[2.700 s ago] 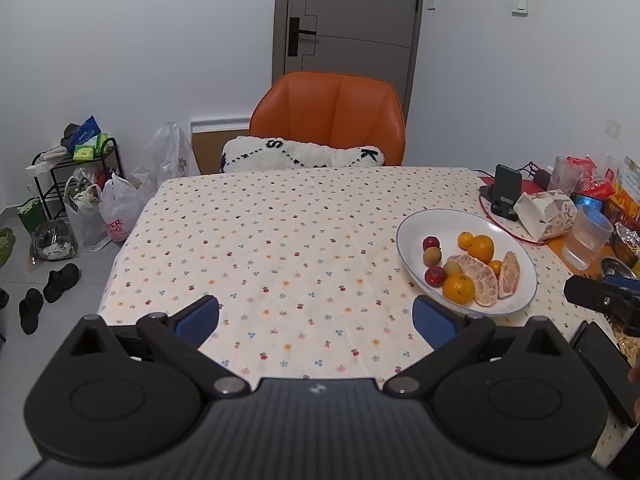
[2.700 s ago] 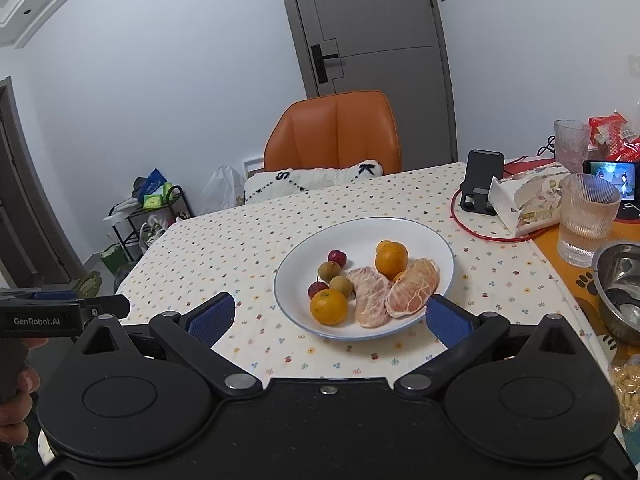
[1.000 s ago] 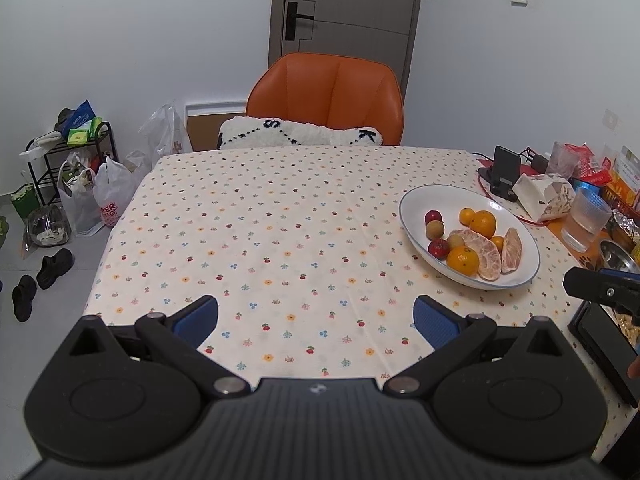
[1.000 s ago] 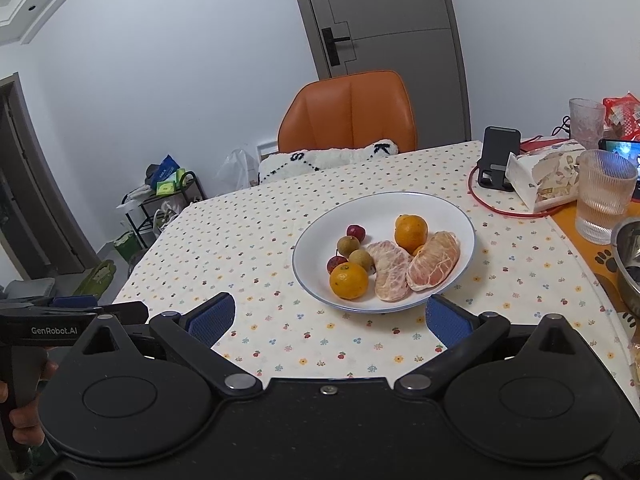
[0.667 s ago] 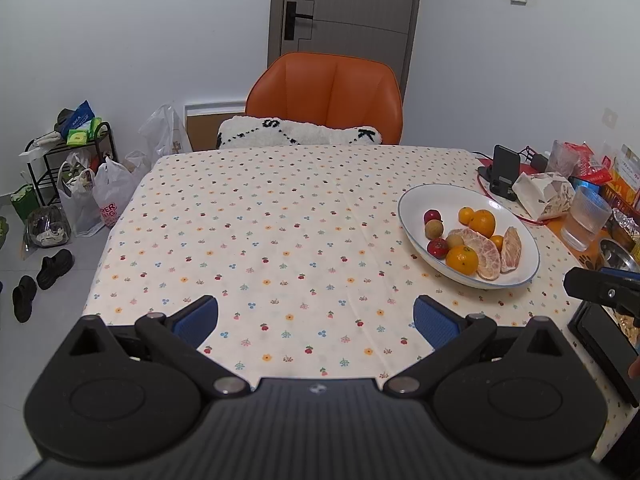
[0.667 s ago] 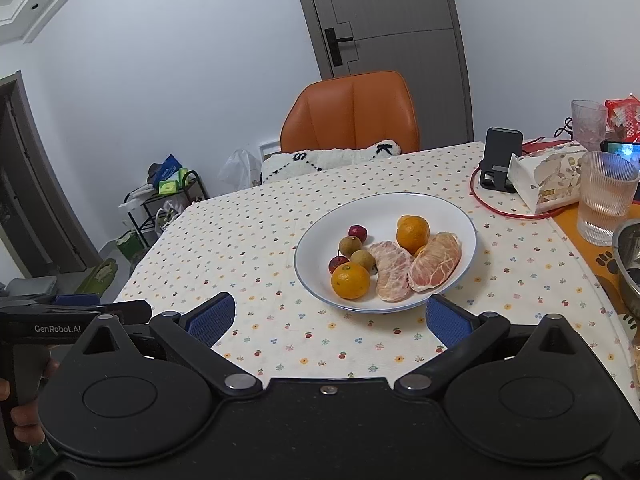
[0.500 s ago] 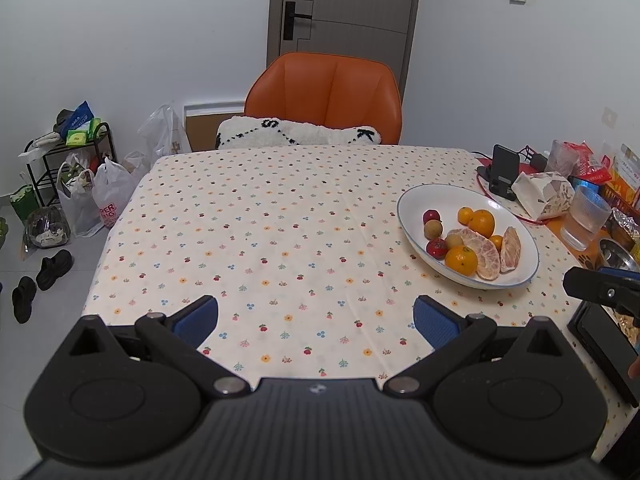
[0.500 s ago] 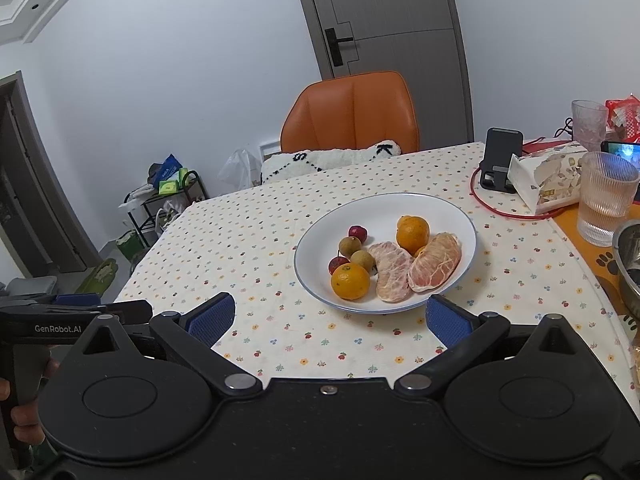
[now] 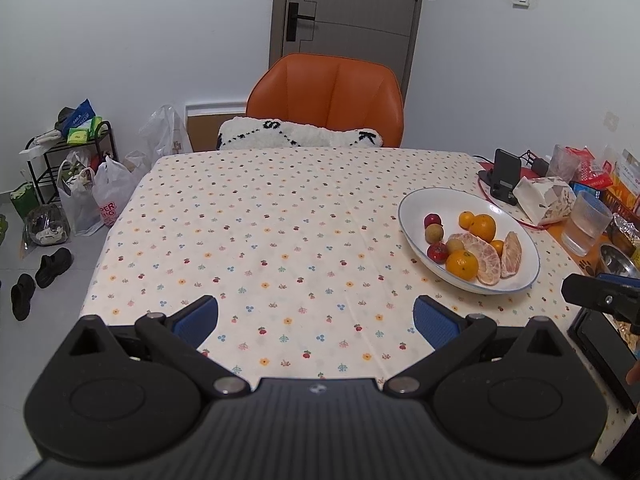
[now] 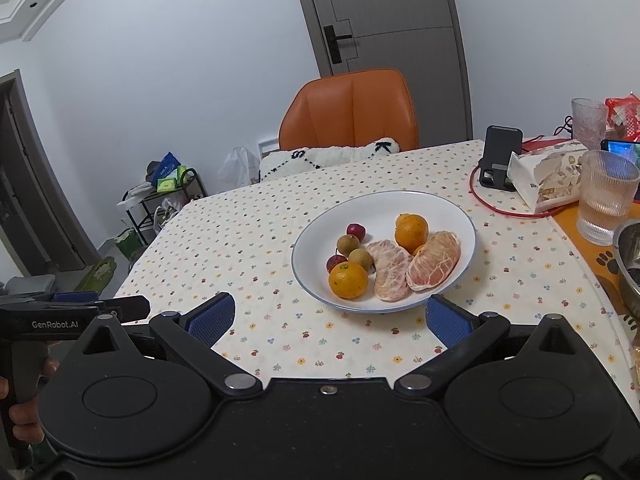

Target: Organize fruits

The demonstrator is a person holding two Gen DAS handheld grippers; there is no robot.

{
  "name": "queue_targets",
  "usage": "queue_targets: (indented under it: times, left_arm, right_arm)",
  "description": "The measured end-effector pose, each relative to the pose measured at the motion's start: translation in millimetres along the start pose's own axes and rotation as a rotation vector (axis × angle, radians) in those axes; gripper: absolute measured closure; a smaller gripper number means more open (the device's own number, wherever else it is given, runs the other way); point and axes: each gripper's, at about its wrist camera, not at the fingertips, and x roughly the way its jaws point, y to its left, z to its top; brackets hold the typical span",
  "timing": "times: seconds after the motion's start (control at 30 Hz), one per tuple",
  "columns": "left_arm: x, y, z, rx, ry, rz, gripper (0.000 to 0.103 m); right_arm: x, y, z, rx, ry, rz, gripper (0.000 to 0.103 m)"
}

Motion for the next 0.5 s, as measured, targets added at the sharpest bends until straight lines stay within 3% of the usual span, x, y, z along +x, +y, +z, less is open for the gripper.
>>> queue_targets:
  times: [0.5]
  left_arm:
    - [1.9, -5.6, -2.6, 0.005, 0.014, -0.006, 0.000]
  right_arm:
    - [1.4, -6.9, -3.4, 0.019, 0.004, 0.004, 0.000]
